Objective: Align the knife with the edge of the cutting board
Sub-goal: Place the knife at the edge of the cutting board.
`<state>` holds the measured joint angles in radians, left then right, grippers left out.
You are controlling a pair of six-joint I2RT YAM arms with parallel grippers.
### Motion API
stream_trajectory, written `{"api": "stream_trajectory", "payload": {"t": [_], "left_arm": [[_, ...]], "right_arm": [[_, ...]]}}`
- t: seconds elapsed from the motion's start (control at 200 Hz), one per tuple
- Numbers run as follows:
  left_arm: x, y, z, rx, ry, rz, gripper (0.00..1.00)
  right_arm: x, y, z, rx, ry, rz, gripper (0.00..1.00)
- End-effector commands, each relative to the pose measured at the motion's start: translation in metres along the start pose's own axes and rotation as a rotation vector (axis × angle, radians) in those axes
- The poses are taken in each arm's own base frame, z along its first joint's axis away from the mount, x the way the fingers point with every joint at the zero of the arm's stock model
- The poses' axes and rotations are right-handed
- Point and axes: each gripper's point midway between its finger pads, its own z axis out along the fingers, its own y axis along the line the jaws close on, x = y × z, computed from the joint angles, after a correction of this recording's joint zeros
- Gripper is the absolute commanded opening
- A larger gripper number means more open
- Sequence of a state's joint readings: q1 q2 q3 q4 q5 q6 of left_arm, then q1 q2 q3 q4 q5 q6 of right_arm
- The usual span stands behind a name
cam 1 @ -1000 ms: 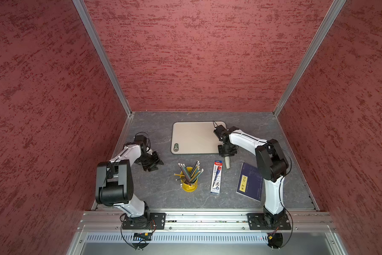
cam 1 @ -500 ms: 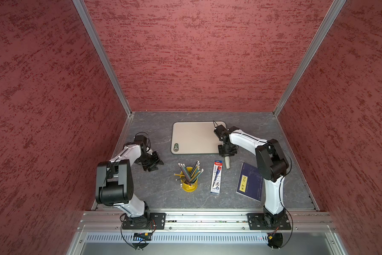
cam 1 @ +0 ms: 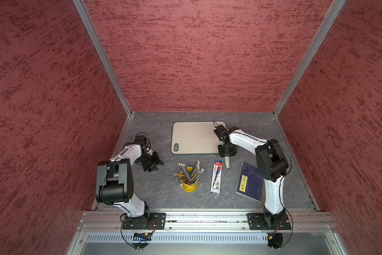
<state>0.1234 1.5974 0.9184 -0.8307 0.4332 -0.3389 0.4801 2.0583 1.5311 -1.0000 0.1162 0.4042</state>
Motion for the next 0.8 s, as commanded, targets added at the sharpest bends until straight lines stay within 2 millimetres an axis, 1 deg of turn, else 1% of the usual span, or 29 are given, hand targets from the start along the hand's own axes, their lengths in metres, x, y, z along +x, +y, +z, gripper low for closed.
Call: {"api": "stream_trajectory", "payload": {"t": [0.0, 0.185, 0.511, 0.796], "left_arm": [[-0.001, 0.002, 0.002, -0.001, 0.004, 0.013, 0.46], [-0.001, 0.002, 0.002, -0.003, 0.005, 0.014, 0.46], [-0.001, 0.003, 0.002, -0.007, 0.005, 0.012, 0.46], [-0.001, 0.003, 0.002, -0.010, 0.007, 0.012, 0.46]], "right_arm": [[-0.012, 0.003, -0.006, -0.022, -0.019, 0.019, 0.44], [-0.010, 0.004, -0.005, -0.035, -0.009, 0.026, 0.43], [-0.006, 0.006, -0.004, -0.056, -0.001, 0.034, 0.34], [-0.001, 0.003, -0.003, -0.058, 0.007, 0.045, 0.31]]}}
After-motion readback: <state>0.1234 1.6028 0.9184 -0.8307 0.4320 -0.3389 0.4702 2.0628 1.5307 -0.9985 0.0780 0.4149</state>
